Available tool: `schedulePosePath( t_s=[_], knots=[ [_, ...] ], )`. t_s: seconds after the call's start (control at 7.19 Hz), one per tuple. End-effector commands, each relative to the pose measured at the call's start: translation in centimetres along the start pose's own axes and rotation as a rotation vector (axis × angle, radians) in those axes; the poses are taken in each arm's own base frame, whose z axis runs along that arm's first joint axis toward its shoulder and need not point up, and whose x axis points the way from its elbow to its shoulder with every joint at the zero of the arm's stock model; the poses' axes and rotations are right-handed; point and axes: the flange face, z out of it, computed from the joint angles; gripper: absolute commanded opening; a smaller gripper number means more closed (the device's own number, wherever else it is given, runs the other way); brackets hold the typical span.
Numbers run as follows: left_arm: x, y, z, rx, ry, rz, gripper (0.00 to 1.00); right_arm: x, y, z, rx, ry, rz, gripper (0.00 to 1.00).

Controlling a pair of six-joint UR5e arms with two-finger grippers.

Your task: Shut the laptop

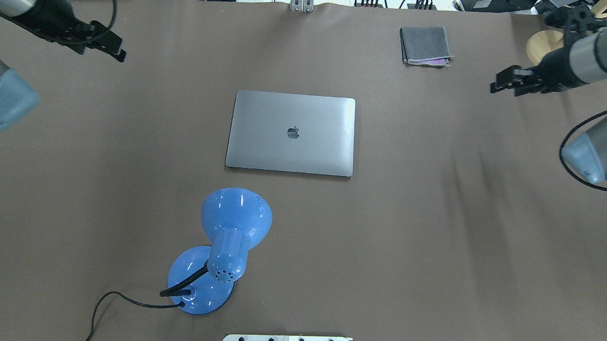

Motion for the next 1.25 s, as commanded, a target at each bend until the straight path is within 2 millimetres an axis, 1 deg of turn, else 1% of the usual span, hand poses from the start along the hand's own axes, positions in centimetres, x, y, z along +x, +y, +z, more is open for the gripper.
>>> schedulePosePath(
  t_s=[0.0,0.14,0.28,0.42,0.56,0.7,0.83,0.97,1.11],
  knots=[
    [-11.9,4.5,-4.3,-0.083,-0.108,0.150,0.98,13.7,4.5,-4.9,-0.026,0.067,-0.127,1.00],
    [-15.7,5.4,-6.7,-0.101,-0.140,0.102,0.98,18.1,6.0,-7.0,-0.041,0.105,-0.158,1.00],
    [-19.5,6.5,-8.5,-0.164,-0.158,0.095,0.98,21.0,6.3,-9.2,-0.071,0.112,-0.151,1.00],
    [-23.3,8.6,-9.7,-0.256,-0.151,0.080,0.98,23.6,7.0,-10.4,-0.107,0.140,-0.159,1.00],
    [-26.5,12.5,-8.9,-0.310,-0.140,0.033,0.98,26.4,7.9,-12.0,-0.145,0.169,-0.188,1.00],
    [-29.3,14.6,-9.9,-0.310,-0.156,-0.025,0.98,28.9,8.9,-13.8,-0.164,0.182,-0.200,1.00],
    [-33.7,19.0,-10.6,-0.294,-0.153,-0.118,0.98,31.8,11.4,-14.8,-0.190,0.232,-0.236,1.00],
    [-35.4,23.1,-10.2,-0.269,-0.155,-0.132,0.98,35.1,15.9,-15.0,-0.253,0.327,-0.280,1.00],
    [-36.2,25.8,-9.2,-0.244,-0.162,-0.115,0.98,36.1,17.4,-14.7,-0.277,0.336,-0.266,1.00]
  ],
)
